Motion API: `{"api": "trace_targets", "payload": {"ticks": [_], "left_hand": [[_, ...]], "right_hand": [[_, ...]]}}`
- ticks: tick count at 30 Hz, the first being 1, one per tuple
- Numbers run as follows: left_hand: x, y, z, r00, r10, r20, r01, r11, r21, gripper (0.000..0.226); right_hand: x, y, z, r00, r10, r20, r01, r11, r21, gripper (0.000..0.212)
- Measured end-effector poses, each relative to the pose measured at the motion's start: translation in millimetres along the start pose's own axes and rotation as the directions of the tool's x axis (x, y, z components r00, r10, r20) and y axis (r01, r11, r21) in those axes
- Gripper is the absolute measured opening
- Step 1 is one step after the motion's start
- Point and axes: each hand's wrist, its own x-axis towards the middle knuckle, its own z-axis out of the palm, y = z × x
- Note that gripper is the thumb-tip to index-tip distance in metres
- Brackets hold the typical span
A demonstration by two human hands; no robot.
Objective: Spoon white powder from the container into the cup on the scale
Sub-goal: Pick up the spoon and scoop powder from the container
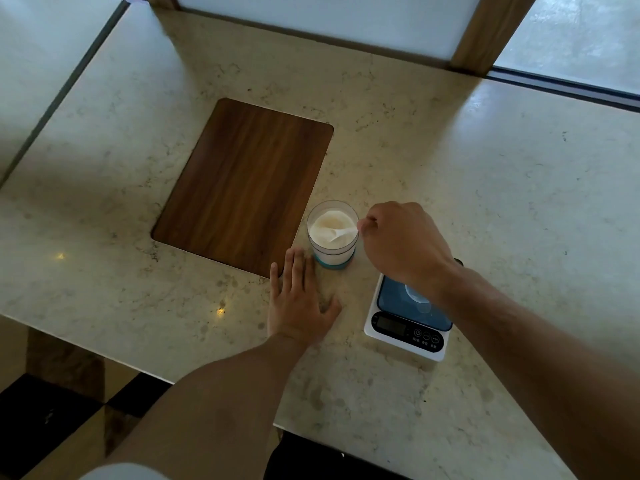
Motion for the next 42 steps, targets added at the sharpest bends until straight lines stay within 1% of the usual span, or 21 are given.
{"api": "trace_targets", "payload": {"ticks": [13, 26, 31, 42], "left_hand": [[-0.1, -0.3, -0.2, 1.000, 0.006, -0.006, -0.006, 1.000, -0.011, 0.095], [-0.7, -0.9, -0.2, 1.000, 0.001, 0.005, -0.001, 1.000, -0.018, 0.095], [-1.4, -1.0, 0.8, 1.000, 0.004, -0.002, -0.004, 1.000, -0.012, 0.095], [-1.3, 0.1, -1.5, 1.000, 0.001, 0.011, -0.001, 1.000, -0.006, 0.096]], "right_hand": [[-6.6, 2.0, -3.0, 0.995, 0.097, -0.006, -0.095, 0.984, 0.148, 0.030], [-16.0, 3.8, -4.5, 0.990, 0.140, -0.027, -0.131, 0.967, 0.219, 0.032], [-17.4, 7.3, -6.0, 0.983, 0.180, -0.020, -0.167, 0.944, 0.285, 0.031], [-19.2, 16.7, -4.3, 0.971, 0.238, 0.001, -0.221, 0.901, 0.375, 0.028]]}}
